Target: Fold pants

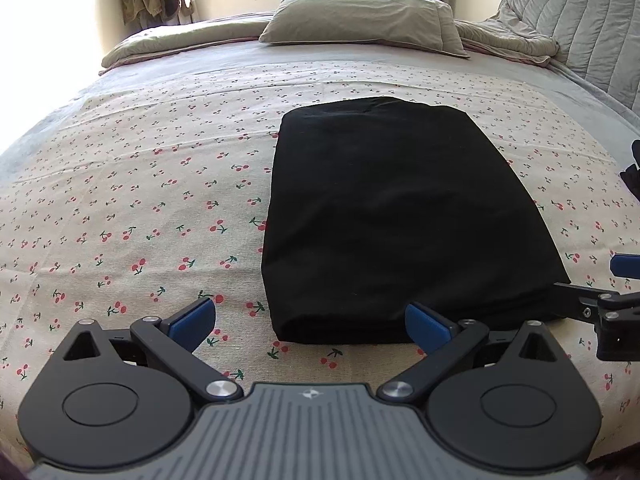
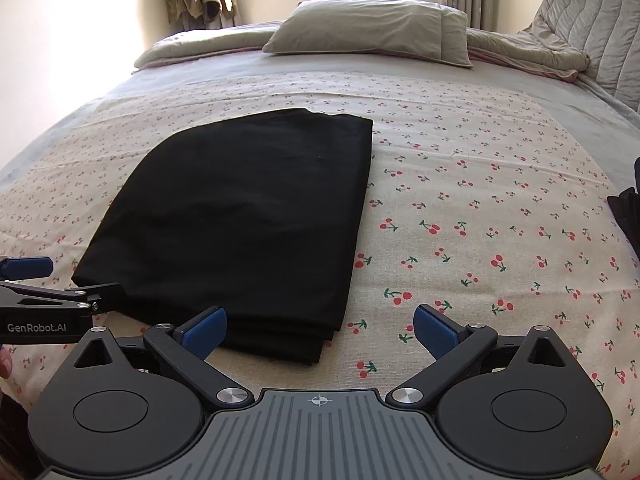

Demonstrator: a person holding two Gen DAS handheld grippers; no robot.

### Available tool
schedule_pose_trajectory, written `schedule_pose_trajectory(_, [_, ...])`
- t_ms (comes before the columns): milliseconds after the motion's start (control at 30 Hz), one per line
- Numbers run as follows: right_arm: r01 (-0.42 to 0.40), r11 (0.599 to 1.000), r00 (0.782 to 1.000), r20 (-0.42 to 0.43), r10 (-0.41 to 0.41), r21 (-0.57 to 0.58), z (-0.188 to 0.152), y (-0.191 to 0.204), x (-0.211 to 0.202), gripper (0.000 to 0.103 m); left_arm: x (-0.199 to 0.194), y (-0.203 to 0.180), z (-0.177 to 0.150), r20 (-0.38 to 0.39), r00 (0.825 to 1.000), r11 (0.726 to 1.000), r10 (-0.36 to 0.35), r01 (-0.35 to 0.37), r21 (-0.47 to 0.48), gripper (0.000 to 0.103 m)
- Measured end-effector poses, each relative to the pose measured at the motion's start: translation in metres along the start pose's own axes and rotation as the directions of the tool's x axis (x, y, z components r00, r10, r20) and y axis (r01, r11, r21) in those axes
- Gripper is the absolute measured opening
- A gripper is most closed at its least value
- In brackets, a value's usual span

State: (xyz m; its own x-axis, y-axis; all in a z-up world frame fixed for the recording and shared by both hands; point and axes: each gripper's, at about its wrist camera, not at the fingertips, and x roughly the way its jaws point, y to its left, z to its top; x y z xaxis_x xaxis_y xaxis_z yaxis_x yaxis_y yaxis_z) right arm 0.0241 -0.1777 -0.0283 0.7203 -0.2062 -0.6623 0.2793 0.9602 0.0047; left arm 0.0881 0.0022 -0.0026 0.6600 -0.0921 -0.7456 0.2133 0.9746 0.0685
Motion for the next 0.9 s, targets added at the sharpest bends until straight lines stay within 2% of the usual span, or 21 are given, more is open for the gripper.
schedule_pose_trajectory(900, [-0.006,1.0,1.0,-0.008,0.006,-0.008,-0.0032,0.0044,0.0023,0.101,-0.0005,-0.0004,-0.0012,-0.001,1.0,1.0,-0.004,0.004,0.001,0.103])
